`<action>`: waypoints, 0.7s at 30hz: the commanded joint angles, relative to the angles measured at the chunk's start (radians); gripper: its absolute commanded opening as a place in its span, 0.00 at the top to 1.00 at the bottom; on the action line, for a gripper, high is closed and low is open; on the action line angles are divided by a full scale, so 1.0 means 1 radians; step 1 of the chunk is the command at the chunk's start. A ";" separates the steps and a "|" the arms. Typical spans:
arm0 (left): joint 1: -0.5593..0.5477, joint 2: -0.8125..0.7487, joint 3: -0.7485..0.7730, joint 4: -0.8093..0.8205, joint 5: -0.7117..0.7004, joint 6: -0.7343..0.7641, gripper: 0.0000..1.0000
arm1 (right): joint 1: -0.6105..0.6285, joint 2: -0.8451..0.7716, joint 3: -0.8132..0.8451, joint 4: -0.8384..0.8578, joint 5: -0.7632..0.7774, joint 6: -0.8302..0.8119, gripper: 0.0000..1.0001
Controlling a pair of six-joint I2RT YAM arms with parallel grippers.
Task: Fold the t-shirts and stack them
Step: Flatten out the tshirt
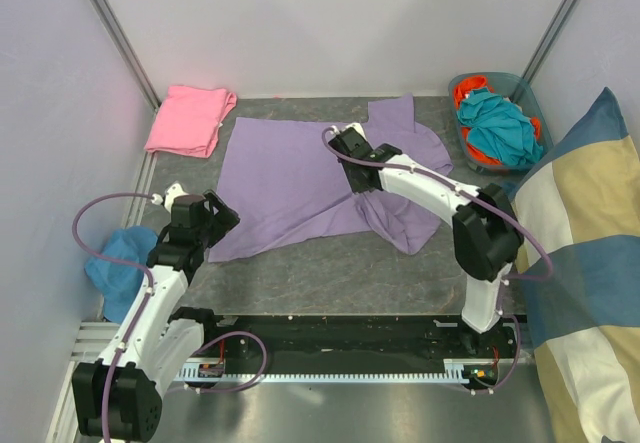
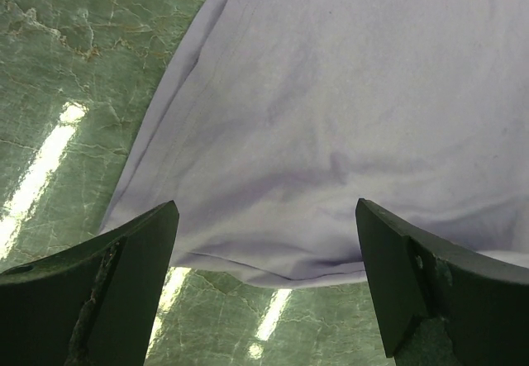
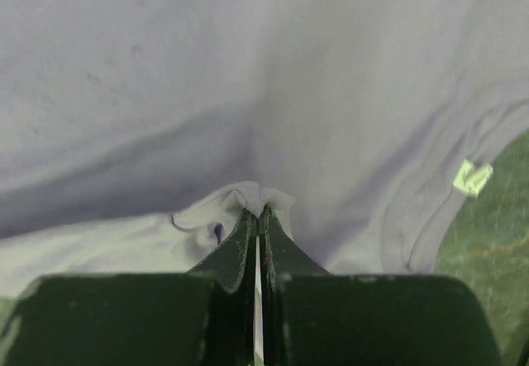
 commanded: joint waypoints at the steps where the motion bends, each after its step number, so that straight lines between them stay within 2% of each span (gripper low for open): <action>1: -0.003 -0.030 -0.009 0.008 -0.031 0.031 0.04 | -0.011 0.095 0.133 0.030 -0.012 -0.095 1.00; 4: -0.003 -0.041 -0.010 0.002 -0.033 0.030 0.04 | -0.013 0.105 0.161 0.010 -0.047 -0.084 1.00; 10: -0.001 -0.036 -0.012 0.003 -0.028 0.028 0.04 | -0.008 -0.024 0.037 -0.014 -0.124 -0.061 1.00; 17: -0.001 -0.033 -0.004 0.006 -0.024 0.028 0.04 | 0.042 -0.286 -0.190 -0.102 -0.383 -0.028 1.00; 21: -0.001 -0.024 -0.009 0.012 -0.019 0.027 0.04 | 0.162 -0.412 -0.289 -0.103 -0.565 0.029 1.00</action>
